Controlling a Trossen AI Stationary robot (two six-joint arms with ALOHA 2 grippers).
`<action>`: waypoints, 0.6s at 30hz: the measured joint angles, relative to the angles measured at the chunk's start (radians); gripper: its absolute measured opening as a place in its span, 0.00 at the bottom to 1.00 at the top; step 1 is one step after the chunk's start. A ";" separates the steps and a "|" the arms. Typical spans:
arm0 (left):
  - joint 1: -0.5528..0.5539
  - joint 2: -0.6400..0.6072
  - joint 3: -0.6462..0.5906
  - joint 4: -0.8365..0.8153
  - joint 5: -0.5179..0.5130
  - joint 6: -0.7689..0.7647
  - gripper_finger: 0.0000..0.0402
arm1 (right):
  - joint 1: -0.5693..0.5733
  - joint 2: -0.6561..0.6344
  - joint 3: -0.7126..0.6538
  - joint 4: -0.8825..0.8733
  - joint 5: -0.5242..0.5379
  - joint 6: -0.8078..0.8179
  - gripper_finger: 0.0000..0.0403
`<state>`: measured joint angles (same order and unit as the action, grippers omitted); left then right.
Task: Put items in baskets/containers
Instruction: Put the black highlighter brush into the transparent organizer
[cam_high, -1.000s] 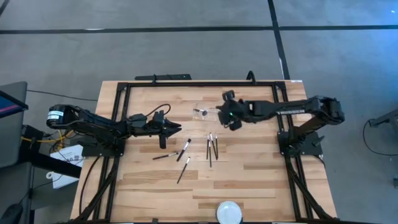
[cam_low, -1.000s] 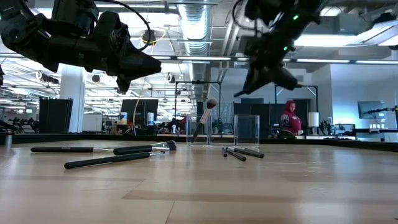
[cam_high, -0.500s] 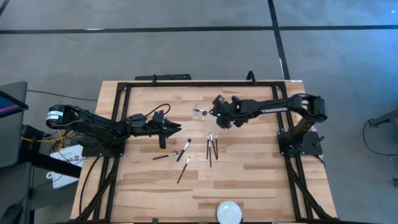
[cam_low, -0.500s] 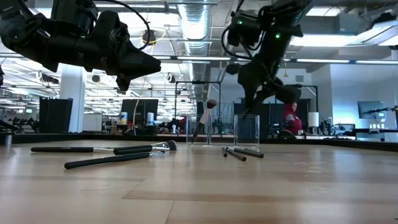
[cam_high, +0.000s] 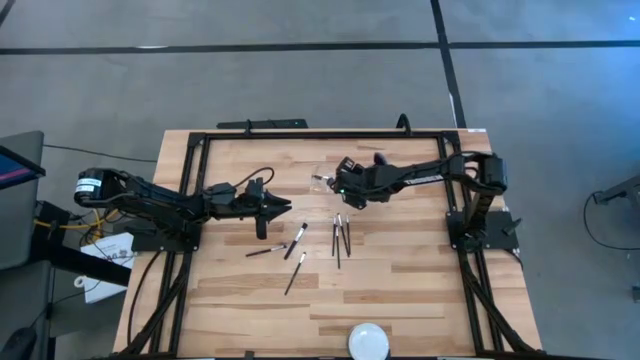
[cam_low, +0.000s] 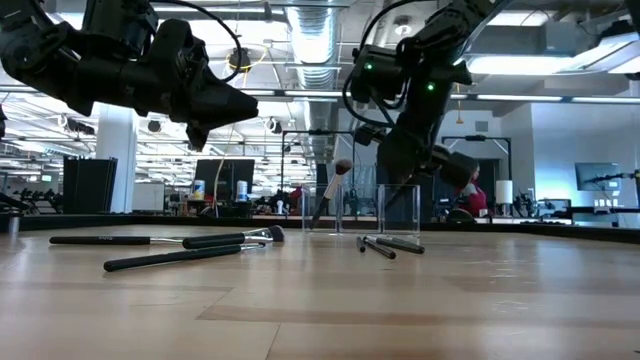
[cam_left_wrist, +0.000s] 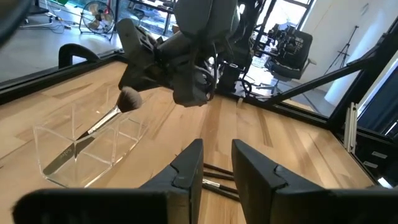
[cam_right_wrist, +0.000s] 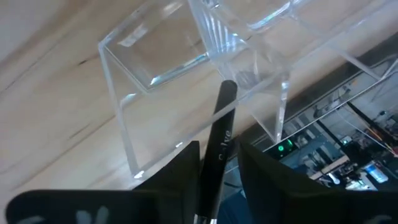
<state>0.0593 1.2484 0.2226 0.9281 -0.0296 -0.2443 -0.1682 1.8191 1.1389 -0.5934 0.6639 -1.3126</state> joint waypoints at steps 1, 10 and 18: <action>0.000 0.000 0.000 -0.004 0.000 0.000 0.20 | -0.001 -0.005 0.000 0.000 -0.005 0.002 0.26; 0.000 0.000 0.000 -0.009 0.000 0.000 0.20 | 0.026 -0.019 -0.001 0.002 -0.013 0.004 0.31; 0.000 0.000 0.000 -0.014 0.000 -0.026 0.20 | 0.077 -0.020 -0.001 0.002 -0.010 0.044 0.33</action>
<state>0.0592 1.2484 0.2222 0.9141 -0.0292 -0.2707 -0.0908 1.7995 1.1381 -0.5911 0.6541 -1.2686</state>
